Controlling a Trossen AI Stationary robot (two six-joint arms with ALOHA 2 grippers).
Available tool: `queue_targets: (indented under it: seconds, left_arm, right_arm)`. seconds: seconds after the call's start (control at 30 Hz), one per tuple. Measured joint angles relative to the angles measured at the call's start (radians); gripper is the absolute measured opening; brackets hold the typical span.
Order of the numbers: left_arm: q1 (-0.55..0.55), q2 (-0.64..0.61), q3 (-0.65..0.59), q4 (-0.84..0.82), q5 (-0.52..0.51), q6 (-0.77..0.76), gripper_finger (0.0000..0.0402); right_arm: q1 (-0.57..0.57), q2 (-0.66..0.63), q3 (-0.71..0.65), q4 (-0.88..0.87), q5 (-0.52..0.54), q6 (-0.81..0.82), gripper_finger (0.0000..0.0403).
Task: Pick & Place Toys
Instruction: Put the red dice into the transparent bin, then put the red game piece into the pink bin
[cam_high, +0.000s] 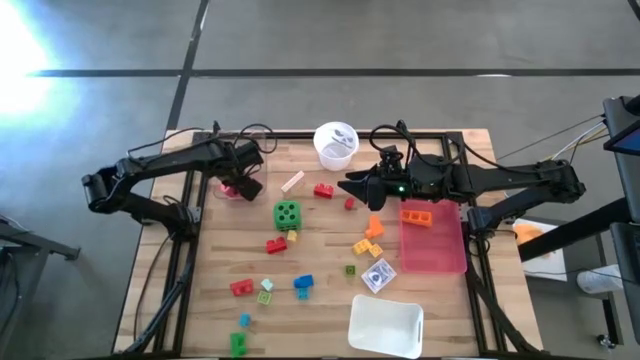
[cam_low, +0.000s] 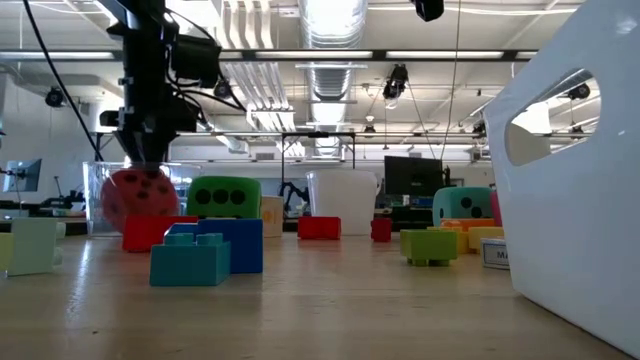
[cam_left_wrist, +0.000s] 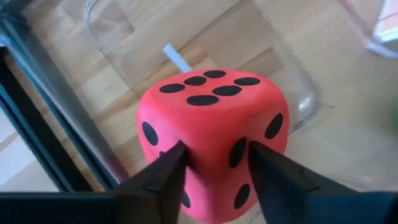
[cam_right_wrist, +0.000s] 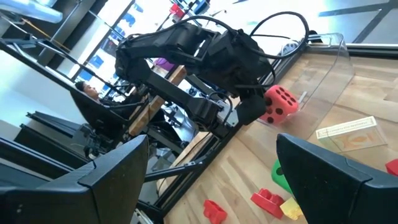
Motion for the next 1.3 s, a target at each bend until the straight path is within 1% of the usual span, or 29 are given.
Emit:
queue_targets:
  seconds: [0.23, 0.37, 0.47, 0.6, 0.87, 1.3]
  left_arm:
    - [0.001, 0.0, 0.0, 0.01, 0.033, -0.009, 0.027]
    - [0.0, 0.0, 0.001, 0.013, 0.04, -0.021, 0.0303]
    - [0.0, 0.0, 0.001, 0.015, 0.049, -0.026, 0.0318]
    - [0.0, -0.004, 0.007, 0.01, 0.072, -0.029, 0.0325]
    - [0.0, -0.003, 0.089, -0.008, 0.14, -0.033, 0.0326]
    - [0.0, -0.003, 0.089, -0.014, 0.15, -0.032, 0.0326]
  right_arm:
    - [-0.001, 0.0, 0.0, 0.0, 0.0, -0.004, 0.0343]
    - [-0.001, 0.0, 0.0, 0.0, 0.0, -0.004, 0.0343]
    - [-0.001, 0.0, 0.0, 0.0, 0.0, -0.004, 0.0343]
    - [-0.001, 0.0, 0.0, 0.0, 0.0, -0.004, 0.0343]
    - [0.0, 0.0, 0.0, 0.0, 0.0, -0.001, 0.0343]
    - [0.0, 0.0, 0.0, 0.001, 0.0, -0.001, 0.0343]
